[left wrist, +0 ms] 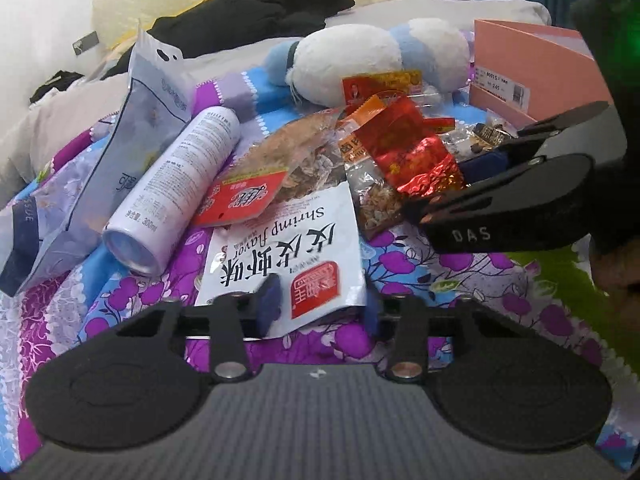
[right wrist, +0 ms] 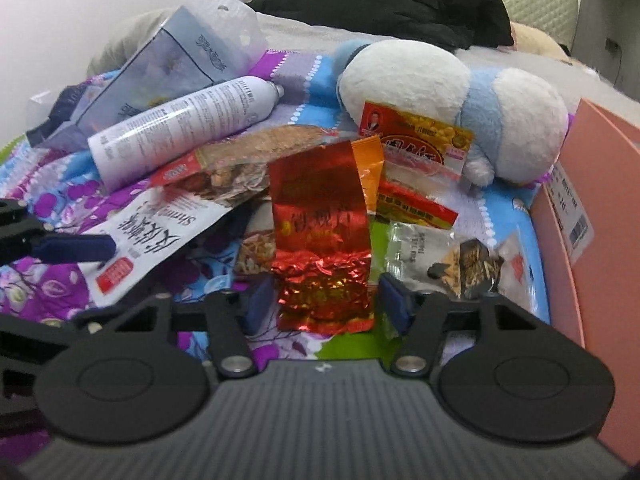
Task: Organize snacks
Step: 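Reach the left tool to the clear snack bag while the right tool reaches the red tea packet, then close the right tool on the red tea packet and lift it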
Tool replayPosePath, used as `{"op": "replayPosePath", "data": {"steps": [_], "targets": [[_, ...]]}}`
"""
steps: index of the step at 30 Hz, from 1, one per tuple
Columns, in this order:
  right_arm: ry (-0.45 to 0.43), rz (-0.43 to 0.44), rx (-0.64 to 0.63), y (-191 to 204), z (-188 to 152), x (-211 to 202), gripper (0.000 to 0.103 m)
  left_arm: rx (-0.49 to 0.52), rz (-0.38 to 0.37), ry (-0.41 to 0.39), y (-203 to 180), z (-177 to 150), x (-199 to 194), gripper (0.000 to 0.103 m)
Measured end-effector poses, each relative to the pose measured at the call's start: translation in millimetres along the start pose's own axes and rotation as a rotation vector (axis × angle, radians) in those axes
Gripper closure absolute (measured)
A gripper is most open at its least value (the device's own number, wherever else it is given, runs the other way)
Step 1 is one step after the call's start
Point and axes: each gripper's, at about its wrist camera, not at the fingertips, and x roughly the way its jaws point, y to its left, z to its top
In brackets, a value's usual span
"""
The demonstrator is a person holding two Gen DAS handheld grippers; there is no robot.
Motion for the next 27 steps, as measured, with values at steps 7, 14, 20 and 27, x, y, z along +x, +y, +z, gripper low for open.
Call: {"op": "replayPosePath", "data": {"steps": [7,14,20,27], "targets": [[0.0,0.015,0.017,-0.7,-1.2,-13.0,0.05,-0.083,-0.016,-0.023,12.3,3.3,-16.1,0.096],[0.003,0.022,0.021,4.6,-10.6,-39.7,0.05,-0.117,-0.027,-0.035,5.7,-2.4,-50.8,0.098],[0.014,0.021,0.031,7.8,-27.0,-72.1,0.05,-0.184,-0.05,-0.025,-5.1,-16.9,-89.4,0.098],[0.053,0.022,0.083,2.4,-59.3,-116.9,0.05,-0.187,-0.058,-0.021,-29.5,-26.8,-140.2,0.098]]}}
